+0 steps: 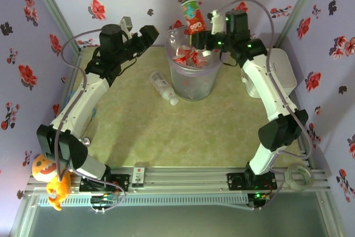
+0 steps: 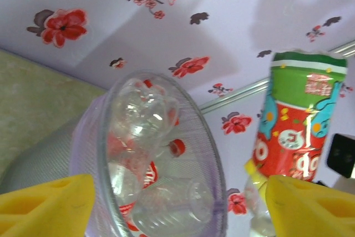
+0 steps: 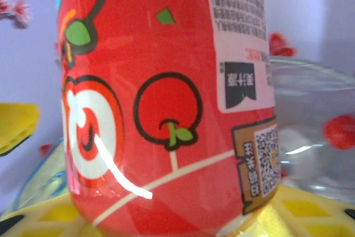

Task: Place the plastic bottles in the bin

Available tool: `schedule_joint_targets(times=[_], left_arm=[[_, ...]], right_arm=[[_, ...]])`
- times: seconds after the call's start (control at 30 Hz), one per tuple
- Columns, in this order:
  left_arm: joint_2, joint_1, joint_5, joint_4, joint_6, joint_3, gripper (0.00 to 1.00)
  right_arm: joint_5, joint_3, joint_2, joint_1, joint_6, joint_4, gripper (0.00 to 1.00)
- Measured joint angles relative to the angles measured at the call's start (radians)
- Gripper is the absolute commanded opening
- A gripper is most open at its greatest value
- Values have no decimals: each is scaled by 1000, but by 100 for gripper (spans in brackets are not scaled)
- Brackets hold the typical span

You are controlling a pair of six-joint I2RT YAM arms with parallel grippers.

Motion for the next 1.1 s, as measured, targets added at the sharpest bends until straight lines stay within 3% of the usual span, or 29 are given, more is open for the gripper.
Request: schedule_joint_targets(times=[0.47, 0.77, 0.9, 1.1], left_arm=[[177, -69, -67, -104, 69, 3, 66], [200, -70, -69, -101, 76, 27, 64], [205, -70, -69, -101, 76, 30, 63], [206, -71, -69, -99, 76, 31, 63]], right_arm=[[117, 58, 212, -27, -178, 87, 56], [130, 60, 237, -30, -286, 58, 60], [126, 60, 237, -33, -315, 7, 67], [103, 59, 235, -35, -354, -45, 85]])
